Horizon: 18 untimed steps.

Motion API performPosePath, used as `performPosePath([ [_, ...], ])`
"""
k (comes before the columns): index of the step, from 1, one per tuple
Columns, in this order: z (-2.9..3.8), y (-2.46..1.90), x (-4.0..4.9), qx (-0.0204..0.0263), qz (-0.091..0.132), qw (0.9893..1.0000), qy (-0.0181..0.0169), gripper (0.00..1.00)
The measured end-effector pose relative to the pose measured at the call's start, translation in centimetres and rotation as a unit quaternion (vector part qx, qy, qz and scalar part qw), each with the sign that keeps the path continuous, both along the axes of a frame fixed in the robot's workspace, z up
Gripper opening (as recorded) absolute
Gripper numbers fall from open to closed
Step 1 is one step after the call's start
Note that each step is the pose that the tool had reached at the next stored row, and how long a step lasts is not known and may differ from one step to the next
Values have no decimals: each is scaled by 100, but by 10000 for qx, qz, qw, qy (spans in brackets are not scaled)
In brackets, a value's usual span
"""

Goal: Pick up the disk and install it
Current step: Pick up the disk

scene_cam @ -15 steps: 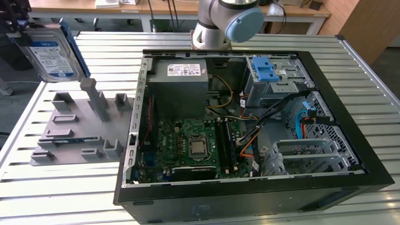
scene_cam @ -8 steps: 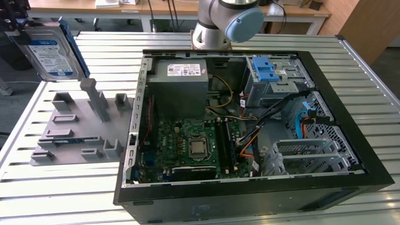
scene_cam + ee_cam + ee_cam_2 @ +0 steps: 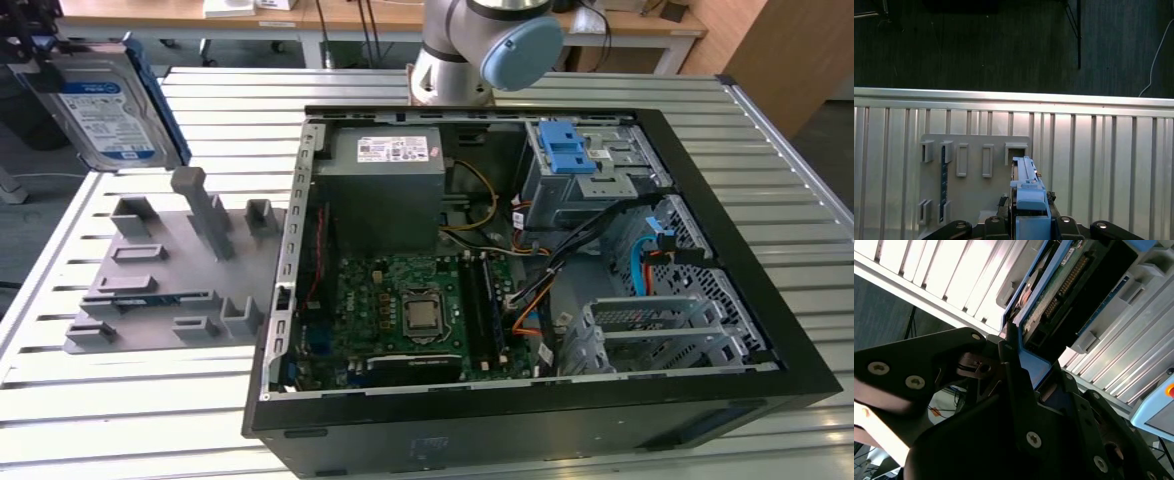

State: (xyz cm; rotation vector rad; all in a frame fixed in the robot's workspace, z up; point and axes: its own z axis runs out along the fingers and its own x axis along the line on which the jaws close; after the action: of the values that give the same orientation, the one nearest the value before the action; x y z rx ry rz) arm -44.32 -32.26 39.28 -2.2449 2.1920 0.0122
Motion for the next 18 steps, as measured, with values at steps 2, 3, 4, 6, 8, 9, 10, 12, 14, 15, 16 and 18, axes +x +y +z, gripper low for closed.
performPosePath([
  [2,6,0,0,0,0,10000,0,36],
  [3,9,0,0,0,0,10000,0,36],
  [4,11,0,0,0,0,10000,0,36],
  [6,16,0,0,0,0,10000,-1,36],
  [8,21,0,0,0,0,10000,0,36],
  [9,23,0,0,0,0,10000,0,36],
  [10,24,0,0,0,0,10000,-1,36],
  [12,29,0,0,0,0,10000,0,36],
  [14,33,0,0,0,0,10000,0,36],
  [15,35,0,0,0,0,10000,0,36],
  [16,37,0,0,0,0,10000,0,36],
  [18,44,1,0,0,0,10000,1,36],
])
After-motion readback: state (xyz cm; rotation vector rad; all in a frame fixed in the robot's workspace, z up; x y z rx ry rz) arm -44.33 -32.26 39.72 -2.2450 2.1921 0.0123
